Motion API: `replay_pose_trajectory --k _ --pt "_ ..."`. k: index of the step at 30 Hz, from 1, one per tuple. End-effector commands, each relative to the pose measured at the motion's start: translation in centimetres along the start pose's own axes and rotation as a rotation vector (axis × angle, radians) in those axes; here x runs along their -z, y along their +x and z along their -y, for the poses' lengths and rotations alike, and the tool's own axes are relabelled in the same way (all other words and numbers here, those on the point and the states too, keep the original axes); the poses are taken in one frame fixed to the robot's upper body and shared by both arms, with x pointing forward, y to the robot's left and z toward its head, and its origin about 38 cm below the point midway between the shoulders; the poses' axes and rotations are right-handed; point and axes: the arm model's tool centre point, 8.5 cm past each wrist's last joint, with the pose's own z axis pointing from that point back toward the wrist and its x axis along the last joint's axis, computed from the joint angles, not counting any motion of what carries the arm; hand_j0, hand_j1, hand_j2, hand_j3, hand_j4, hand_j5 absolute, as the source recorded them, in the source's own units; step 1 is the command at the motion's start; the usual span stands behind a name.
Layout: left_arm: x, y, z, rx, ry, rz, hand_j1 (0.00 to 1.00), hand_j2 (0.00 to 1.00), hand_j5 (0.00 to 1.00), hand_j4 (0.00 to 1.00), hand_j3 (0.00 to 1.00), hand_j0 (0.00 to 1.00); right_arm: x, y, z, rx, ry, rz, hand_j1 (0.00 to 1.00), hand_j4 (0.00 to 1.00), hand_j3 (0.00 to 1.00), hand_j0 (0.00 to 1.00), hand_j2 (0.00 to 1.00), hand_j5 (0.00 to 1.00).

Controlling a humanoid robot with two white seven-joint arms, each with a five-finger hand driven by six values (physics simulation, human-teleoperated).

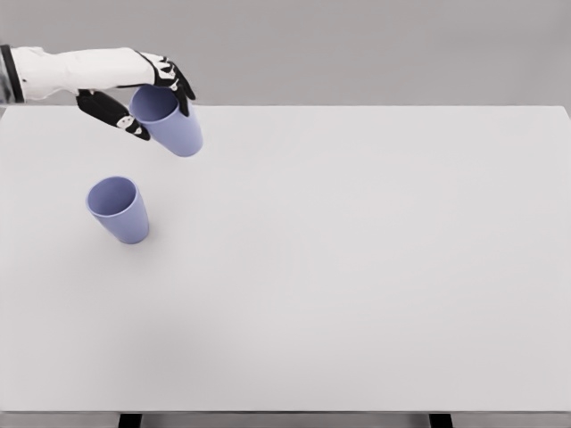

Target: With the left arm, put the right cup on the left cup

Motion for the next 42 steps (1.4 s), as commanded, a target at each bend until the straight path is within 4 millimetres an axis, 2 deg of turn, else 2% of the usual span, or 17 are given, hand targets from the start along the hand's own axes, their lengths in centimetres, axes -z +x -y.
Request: replay_pose_trajectory --k 1,4,8,12,19,25,33,37,42 --pt "-2.9 1.1 -0.6 0.007 0.017 0.001 0.55 0.55 0.55 0.55 0.55 0.55 0.0 0.0 0.0 0.000 0.000 0.000 1.00 1.00 1.00 1.00 1.00 1.00" --pt "-4.2 1.3 -0.8 0.016 0.019 -0.012 0.55 0.55 0.55 0.55 0.55 0.55 0.0 0.0 0.0 0.000 0.000 0.000 1.00 1.00 1.00 1.00 1.00 1.00" --pt "-8.0 2.8 -1.9 0.052 0.027 -0.038 0.55 0.55 0.55 0.55 0.55 0.55 0.0 0.0 0.0 0.000 0.000 0.000 1.00 1.00 1.00 1.00 1.00 1.00" --pt "-9.7 3.6 -3.2 0.076 0.048 -0.048 0.55 0.55 0.55 0.55 0.55 0.55 0.0 0.0 0.0 0.000 0.000 0.000 1.00 1.00 1.00 1.00 1.00 1.00" --pt "-12.3 5.3 -2.1 0.091 0.010 -0.070 0.55 0.55 0.55 0.55 0.55 0.55 0.0 0.0 0.0 0.000 0.000 0.000 1.00 1.00 1.00 1.00 1.00 1.00" --pt "-12.4 5.2 -0.5 0.061 -0.019 -0.070 0.55 0.55 0.55 0.55 0.55 0.55 0.0 0.0 0.0 0.000 0.000 0.000 1.00 1.00 1.00 1.00 1.00 1.00" --pt "-12.1 5.1 0.5 0.032 -0.028 -0.059 0.55 0.55 0.55 0.55 0.55 0.55 0.0 0.0 0.0 0.000 0.000 0.000 1.00 1.00 1.00 1.00 1.00 1.00" --pt "-13.2 5.5 0.7 0.024 -0.029 -0.072 0.56 0.56 0.56 0.56 0.56 0.56 0.0 0.0 0.0 0.000 0.000 0.000 1.00 1.00 1.00 1.00 1.00 1.00" --pt "-13.0 5.6 1.3 0.014 -0.043 -0.065 0.56 0.56 0.56 0.56 0.56 0.56 0.0 0.0 0.0 0.000 0.000 0.000 1.00 1.00 1.00 1.00 1.00 1.00"
